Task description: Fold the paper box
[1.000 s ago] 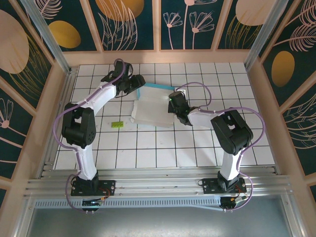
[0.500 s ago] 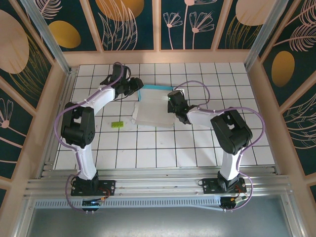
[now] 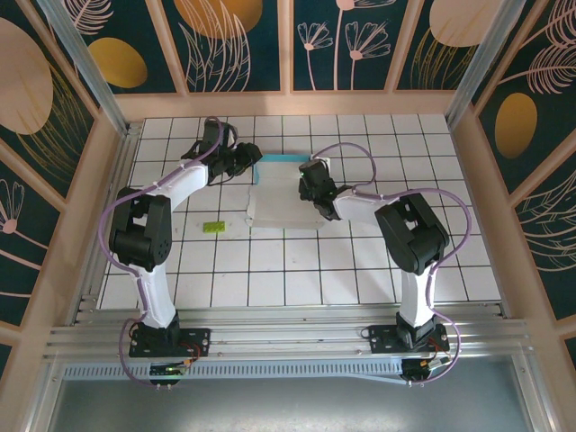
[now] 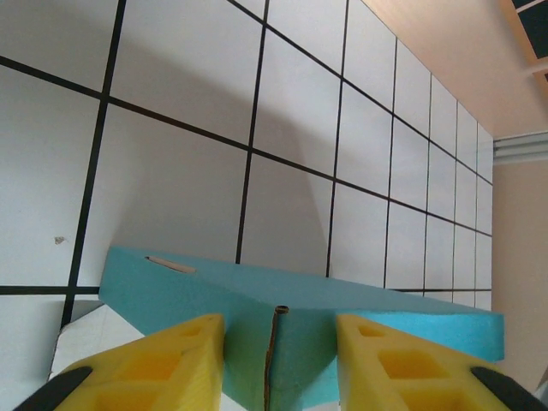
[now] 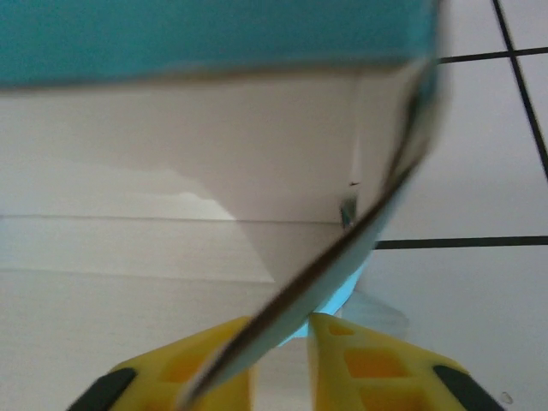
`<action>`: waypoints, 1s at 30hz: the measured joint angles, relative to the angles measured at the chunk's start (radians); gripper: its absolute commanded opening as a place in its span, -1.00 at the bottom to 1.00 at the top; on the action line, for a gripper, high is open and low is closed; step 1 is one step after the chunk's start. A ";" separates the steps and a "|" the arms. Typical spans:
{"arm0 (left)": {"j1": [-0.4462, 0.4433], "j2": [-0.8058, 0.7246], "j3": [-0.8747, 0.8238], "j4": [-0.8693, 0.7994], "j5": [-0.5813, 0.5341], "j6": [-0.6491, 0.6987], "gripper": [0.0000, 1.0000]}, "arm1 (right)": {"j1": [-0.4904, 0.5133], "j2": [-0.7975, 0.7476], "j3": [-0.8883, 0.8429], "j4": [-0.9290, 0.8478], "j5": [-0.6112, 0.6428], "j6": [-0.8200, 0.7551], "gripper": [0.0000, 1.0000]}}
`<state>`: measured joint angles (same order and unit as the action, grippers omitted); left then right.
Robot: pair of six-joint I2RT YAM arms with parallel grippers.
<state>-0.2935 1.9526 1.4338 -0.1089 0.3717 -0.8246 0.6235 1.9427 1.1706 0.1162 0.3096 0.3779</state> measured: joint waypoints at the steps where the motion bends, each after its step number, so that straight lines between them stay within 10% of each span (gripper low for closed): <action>1: -0.001 0.000 0.000 0.000 0.007 0.000 -0.27 | 0.000 0.000 -0.004 0.000 -0.009 0.002 -0.43; 16: -0.015 0.000 0.000 -0.004 0.040 0.001 -0.28 | 0.000 -0.249 -0.180 -0.018 -0.117 -0.043 -0.03; 19: -0.015 0.000 0.000 -0.007 0.040 0.001 -0.27 | -0.005 -0.366 -0.229 -0.020 -0.148 -0.092 0.58; 30: -0.015 0.001 0.010 -0.023 0.040 0.002 -0.27 | -0.350 -0.385 -0.247 -0.017 -0.493 -0.548 0.46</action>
<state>-0.3088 1.9533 1.4433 -0.1314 0.4122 -0.8227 0.2733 1.5574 0.9234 0.0990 -0.1833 -0.1699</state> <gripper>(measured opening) 0.364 0.735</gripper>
